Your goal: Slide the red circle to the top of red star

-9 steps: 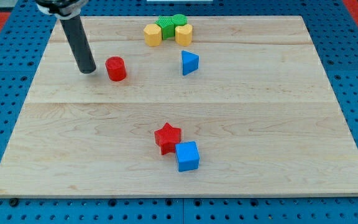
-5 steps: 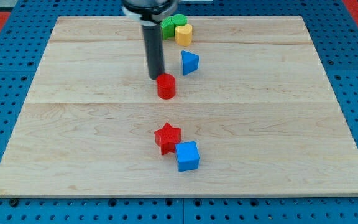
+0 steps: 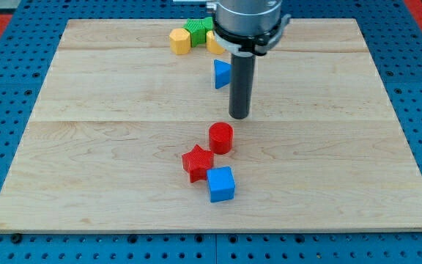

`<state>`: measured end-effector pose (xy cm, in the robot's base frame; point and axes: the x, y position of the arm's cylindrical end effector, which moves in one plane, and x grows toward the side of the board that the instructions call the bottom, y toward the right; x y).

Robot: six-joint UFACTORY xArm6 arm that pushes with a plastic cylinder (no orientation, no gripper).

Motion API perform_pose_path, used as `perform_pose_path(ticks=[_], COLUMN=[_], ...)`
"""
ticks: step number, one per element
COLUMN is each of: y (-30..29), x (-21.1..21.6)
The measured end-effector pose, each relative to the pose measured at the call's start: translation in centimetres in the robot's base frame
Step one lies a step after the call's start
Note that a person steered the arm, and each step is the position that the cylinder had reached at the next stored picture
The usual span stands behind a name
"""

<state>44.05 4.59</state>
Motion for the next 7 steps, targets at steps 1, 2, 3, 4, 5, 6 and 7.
perform_pose_path(ticks=[1,2,3,4,5,6,7], y=[-2.1,-3.9,-0.2,3.1,4.9,4.0,-0.4], x=[3.3,5.3,3.4,0.7,-3.6,-9.1,-11.7])
